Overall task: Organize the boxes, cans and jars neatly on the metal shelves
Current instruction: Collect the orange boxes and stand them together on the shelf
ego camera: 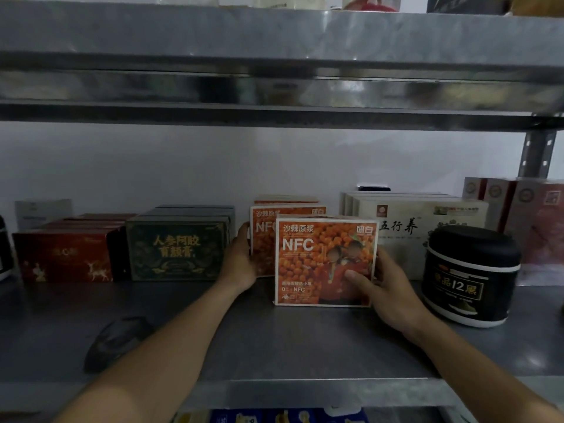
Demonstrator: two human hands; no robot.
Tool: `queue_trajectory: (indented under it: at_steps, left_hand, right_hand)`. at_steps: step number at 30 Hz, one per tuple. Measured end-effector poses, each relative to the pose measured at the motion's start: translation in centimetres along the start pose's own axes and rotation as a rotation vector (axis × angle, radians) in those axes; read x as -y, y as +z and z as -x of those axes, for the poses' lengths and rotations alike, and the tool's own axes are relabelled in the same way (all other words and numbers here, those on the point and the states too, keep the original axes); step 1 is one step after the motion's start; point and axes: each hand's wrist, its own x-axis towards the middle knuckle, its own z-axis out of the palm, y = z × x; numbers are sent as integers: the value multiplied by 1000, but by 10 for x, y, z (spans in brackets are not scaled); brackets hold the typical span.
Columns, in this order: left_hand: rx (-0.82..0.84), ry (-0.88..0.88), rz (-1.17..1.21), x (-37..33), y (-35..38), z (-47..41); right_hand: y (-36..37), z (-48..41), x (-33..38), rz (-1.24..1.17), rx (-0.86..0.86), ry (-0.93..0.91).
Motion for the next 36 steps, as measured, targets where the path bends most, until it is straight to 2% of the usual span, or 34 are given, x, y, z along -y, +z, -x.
queue_trajectory:
  at_steps: [11,28,34,36]
  left_hand:
    - [-15,-134,-52,13,16,-30]
    - [31,-150,-32,7,14,-26]
    - [-30,-285,204,-1,2,-7]
    - [1,-298,275,-14,-2,6]
  right_hand:
    - [-2,-3,-8,27,-9,-14]
    - [0,-1,-4,73,-17,-28]
    - [3,-3,-1,93,-25,-5]
    - [7,-5,0,112,-22,-4]
